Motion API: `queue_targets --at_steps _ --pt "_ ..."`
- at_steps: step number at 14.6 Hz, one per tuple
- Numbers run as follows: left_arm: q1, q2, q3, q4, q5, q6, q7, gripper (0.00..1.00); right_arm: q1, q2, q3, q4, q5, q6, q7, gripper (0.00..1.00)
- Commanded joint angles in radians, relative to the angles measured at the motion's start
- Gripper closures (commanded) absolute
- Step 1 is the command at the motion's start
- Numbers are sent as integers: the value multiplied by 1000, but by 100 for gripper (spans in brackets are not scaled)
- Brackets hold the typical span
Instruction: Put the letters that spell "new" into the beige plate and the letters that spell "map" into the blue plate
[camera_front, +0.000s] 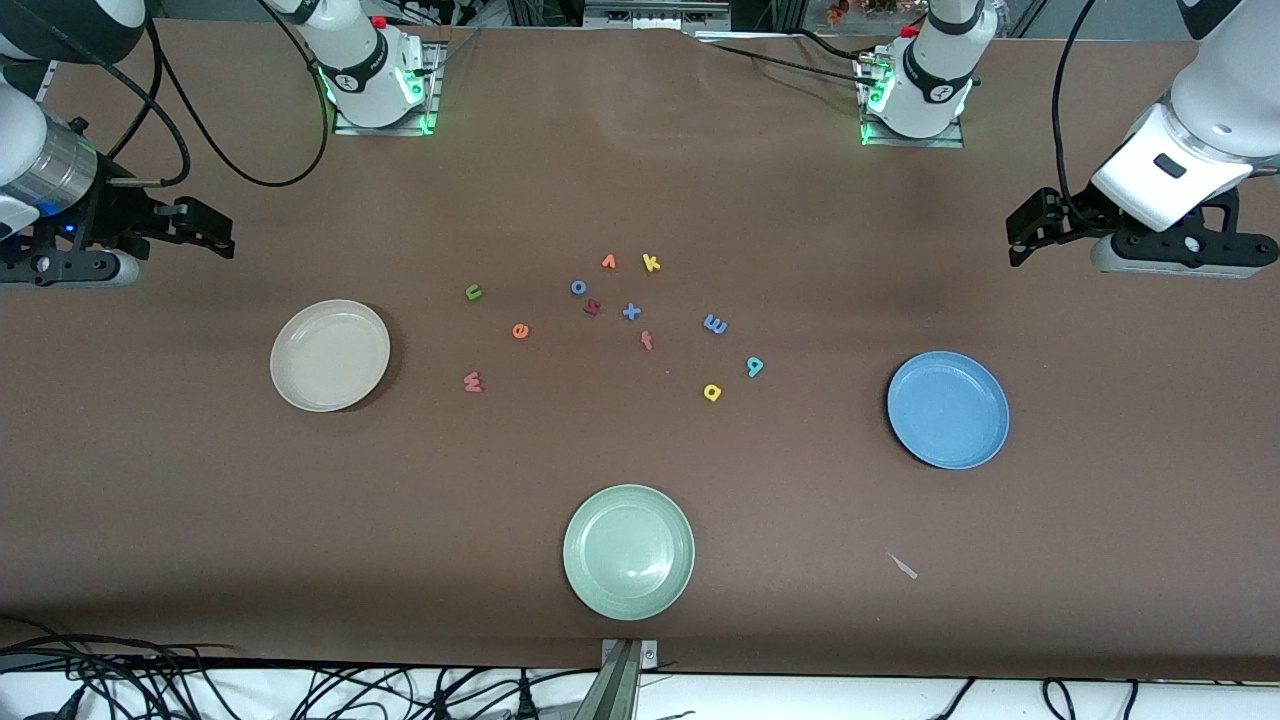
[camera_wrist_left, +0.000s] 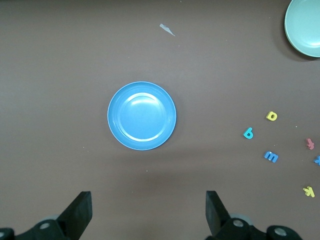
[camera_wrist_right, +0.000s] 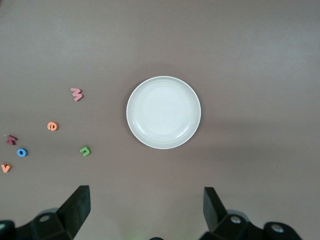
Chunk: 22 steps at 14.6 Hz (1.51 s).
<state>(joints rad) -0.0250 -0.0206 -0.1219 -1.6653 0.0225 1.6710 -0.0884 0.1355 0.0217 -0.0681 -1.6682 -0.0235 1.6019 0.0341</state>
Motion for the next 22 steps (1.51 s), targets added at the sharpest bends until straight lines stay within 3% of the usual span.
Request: queue_targets --at_steps 1,22 --pt "-1 11 -2 30 -12 -20 22 0 -4 -6 1 -8 -3 3 -11 0" --pt "8 21 -1 33 -13 -20 52 0 -4 -6 2 -8 -3 4 -11 0"
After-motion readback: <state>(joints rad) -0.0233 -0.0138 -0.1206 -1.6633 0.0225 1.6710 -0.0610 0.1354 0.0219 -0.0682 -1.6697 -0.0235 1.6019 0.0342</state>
